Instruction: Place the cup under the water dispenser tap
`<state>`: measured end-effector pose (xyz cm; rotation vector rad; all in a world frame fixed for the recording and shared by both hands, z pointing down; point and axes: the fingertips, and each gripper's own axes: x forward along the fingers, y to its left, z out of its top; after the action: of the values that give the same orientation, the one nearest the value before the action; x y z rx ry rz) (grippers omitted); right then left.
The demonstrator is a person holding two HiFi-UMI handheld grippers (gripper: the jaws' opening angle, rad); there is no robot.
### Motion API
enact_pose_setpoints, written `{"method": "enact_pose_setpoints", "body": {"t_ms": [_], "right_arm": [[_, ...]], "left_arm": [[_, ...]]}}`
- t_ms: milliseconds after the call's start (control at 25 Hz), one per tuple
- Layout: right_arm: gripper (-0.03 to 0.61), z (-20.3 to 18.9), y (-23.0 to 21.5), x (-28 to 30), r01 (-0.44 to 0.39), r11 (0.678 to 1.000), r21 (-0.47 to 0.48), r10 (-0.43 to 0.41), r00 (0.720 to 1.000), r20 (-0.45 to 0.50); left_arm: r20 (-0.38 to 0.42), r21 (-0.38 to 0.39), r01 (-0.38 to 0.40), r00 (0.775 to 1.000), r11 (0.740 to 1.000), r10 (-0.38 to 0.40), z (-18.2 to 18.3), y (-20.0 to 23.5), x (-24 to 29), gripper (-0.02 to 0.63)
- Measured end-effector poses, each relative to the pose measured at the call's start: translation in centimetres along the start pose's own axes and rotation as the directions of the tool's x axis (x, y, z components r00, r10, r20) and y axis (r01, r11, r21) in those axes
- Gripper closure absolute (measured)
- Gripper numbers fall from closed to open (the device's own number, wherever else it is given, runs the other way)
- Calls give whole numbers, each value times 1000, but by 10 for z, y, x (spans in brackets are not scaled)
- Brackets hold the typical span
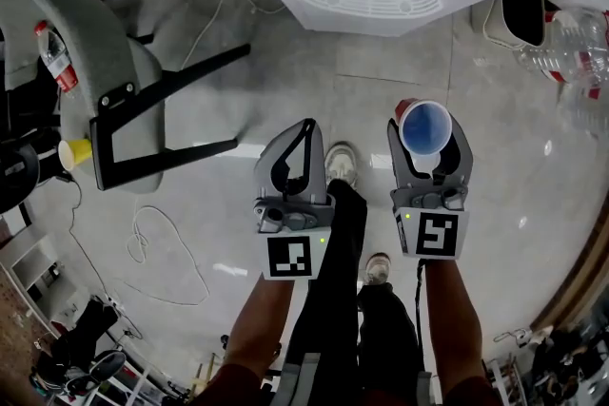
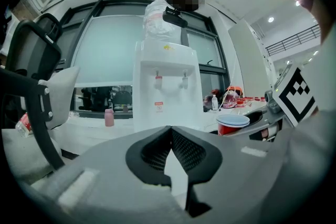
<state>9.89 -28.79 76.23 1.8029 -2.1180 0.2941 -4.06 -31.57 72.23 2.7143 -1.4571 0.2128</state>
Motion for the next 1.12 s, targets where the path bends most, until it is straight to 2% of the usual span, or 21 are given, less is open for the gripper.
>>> {"method": "enact_pose_setpoints", "body": {"t_ms": [840,1120], "right_arm": [[288,26,-23,71,21,1000,-15,-20,999,49],[288,43,-38,98,33,999,-16,-32,997,77]], "left_arm": [[6,5,-19,1000,1000,19,3,18,23,611],[-15,14,-13,1000,1000,13,0,15,23,611]]}}
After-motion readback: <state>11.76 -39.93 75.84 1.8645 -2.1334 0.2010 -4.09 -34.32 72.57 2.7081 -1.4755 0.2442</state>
